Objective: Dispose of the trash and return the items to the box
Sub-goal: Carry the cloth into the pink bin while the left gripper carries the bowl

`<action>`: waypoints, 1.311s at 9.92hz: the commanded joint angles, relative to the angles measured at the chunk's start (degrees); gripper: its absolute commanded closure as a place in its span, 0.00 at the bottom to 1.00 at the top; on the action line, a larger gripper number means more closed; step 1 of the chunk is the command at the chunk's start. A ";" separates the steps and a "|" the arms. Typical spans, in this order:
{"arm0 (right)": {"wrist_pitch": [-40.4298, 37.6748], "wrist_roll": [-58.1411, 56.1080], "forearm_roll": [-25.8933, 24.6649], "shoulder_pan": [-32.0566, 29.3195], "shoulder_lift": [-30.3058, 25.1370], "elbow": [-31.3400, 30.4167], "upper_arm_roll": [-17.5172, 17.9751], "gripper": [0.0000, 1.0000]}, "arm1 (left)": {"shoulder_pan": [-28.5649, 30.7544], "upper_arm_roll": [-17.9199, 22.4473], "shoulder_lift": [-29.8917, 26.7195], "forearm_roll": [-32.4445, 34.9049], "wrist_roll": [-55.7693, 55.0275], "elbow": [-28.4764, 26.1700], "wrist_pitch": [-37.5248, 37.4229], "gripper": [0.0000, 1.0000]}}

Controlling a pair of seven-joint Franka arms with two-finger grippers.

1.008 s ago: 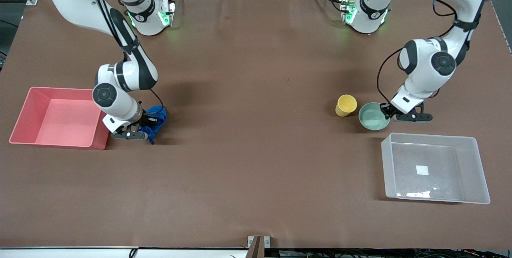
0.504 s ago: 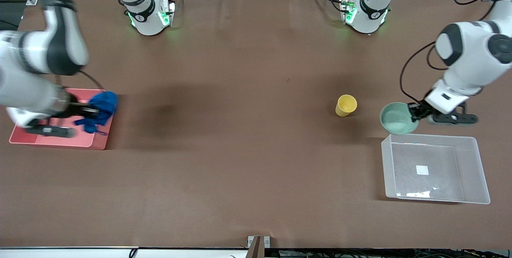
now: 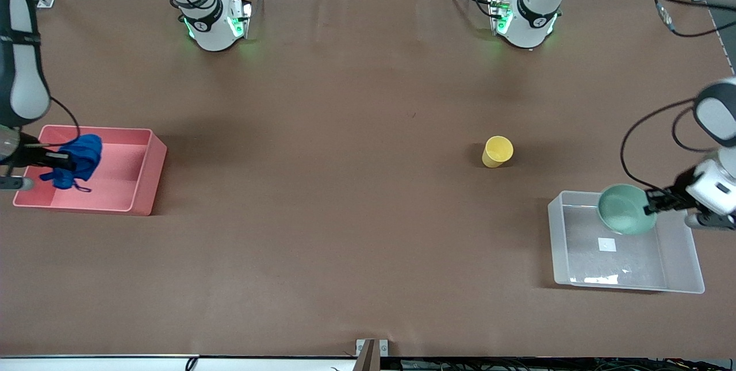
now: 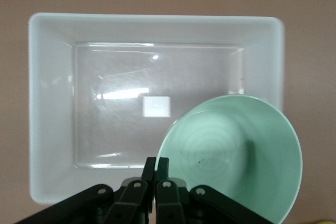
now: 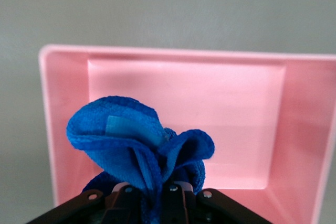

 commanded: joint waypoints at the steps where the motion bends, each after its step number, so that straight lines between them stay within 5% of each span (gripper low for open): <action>1: 8.99 -2.46 0.11 -1.74 2.34 -6.26 1.25 0.95 | -0.13 2.93 9.80 -7.67 7.64 5.54 -1.66 1.00; 4: 11.50 -7.20 0.19 -3.06 4.90 -7.34 1.25 0.85 | -0.04 3.02 14.20 -11.66 9.26 6.67 -0.26 1.00; 5: 11.76 -7.39 0.11 -3.32 5.95 -6.99 1.25 0.58 | -0.04 3.02 16.05 -12.53 9.18 7.81 0.01 1.00; 6: 12.37 -7.05 0.80 -3.07 6.05 -6.64 1.42 0.01 | 0.05 3.02 17.37 -14.02 9.35 8.00 0.97 0.99; 10: 4.42 -3.90 1.51 -1.75 3.95 2.31 1.69 0.00 | -0.48 1.89 19.93 -16.05 8.38 7.73 7.82 0.96; 11: -0.58 0.64 1.43 0.69 1.42 4.77 1.60 0.00 | -0.48 1.10 19.76 -15.88 8.30 7.82 8.53 0.73; 12: -5.41 4.60 1.34 2.54 -1.04 7.14 1.60 0.00 | -0.57 0.92 18.97 -15.18 8.47 7.82 8.62 0.25; 13: -8.16 8.12 1.34 4.91 -3.07 8.99 1.69 0.00 | -0.57 0.91 17.31 -15.09 8.39 7.56 8.45 0.17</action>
